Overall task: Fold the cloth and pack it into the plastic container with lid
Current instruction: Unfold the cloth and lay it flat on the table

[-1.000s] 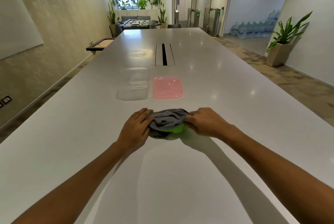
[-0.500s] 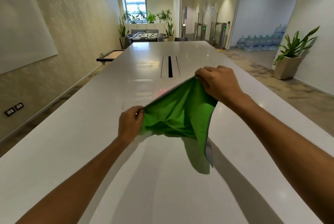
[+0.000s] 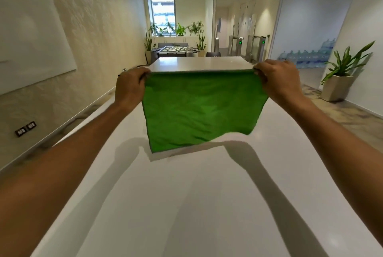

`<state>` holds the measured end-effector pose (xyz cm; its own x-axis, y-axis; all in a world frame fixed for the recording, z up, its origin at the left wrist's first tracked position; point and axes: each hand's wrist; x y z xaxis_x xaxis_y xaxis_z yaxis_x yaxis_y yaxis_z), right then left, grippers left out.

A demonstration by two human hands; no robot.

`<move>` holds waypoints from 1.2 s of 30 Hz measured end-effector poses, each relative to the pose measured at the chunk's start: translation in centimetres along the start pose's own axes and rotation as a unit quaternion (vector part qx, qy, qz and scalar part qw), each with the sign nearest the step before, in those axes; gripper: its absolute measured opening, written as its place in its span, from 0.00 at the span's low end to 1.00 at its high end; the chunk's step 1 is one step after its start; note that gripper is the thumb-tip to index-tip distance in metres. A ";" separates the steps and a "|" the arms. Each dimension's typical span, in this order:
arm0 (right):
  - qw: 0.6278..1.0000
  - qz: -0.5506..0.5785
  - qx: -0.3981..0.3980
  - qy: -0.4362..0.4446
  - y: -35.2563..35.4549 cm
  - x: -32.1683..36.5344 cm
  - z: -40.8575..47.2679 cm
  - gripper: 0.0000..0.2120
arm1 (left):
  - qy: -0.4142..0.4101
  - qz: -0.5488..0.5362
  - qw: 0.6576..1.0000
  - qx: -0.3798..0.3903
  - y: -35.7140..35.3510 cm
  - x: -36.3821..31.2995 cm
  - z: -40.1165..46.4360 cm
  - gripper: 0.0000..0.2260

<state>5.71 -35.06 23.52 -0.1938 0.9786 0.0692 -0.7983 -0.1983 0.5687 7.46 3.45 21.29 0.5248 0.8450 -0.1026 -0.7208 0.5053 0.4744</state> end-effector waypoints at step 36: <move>0.883 0.052 0.452 -0.118 -10.8 0.7 -18.2 0.19 | 0.169 -0.113 0.905 0.374 -5.7 -5.5 -20.7 0.26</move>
<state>3.86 -33.27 2.53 -0.0293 0.9628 0.2686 0.0185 -0.2682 0.9632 -0.65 -0.43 1.05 0.3608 0.8038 -0.4730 -0.0387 0.5197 0.8535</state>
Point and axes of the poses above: each hand's wrist, its own z-axis towards the middle knuckle, its own y-axis out of the back of the hand, x = y × z, and after that the axes turned 14 degrees about -y, right-handed
